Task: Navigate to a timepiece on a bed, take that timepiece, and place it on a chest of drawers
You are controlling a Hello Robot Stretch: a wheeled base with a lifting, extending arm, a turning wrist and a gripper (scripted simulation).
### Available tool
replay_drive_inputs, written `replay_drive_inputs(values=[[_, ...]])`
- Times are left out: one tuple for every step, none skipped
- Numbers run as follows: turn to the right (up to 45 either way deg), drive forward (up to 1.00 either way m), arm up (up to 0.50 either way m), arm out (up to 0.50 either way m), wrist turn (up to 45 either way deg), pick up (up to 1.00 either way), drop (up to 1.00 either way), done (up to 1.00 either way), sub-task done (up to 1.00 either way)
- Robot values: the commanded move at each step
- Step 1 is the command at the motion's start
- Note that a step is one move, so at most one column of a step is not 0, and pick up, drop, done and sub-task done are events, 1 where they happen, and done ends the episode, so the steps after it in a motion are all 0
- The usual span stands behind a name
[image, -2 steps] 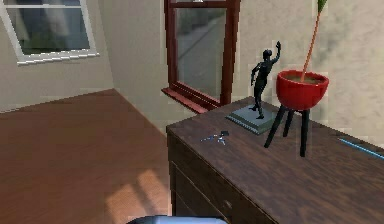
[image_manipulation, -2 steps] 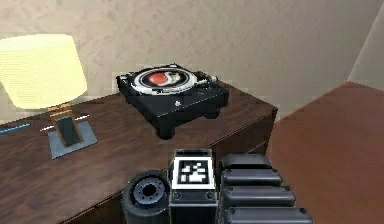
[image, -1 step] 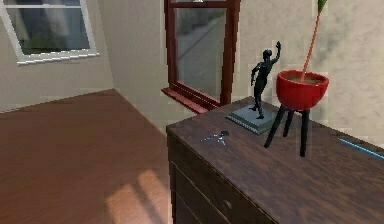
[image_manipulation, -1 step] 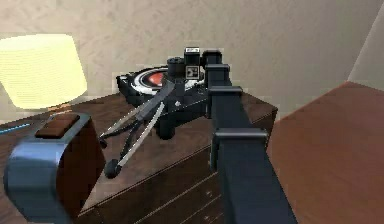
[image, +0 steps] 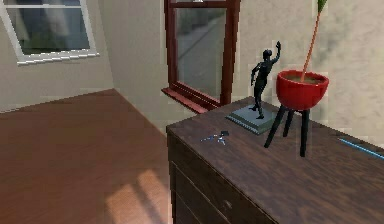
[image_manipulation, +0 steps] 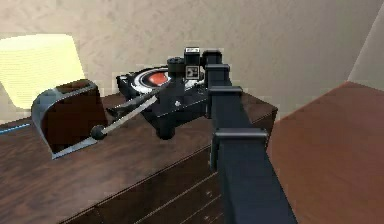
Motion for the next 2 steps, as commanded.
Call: replay_drive_inputs(values=[[0.0,0.0,-0.12,0.0,0.0,0.0,0.0,0.0,0.0],[0.0,0.0,0.0,0.0,0.0,0.0,1.0,0.0,0.0]])
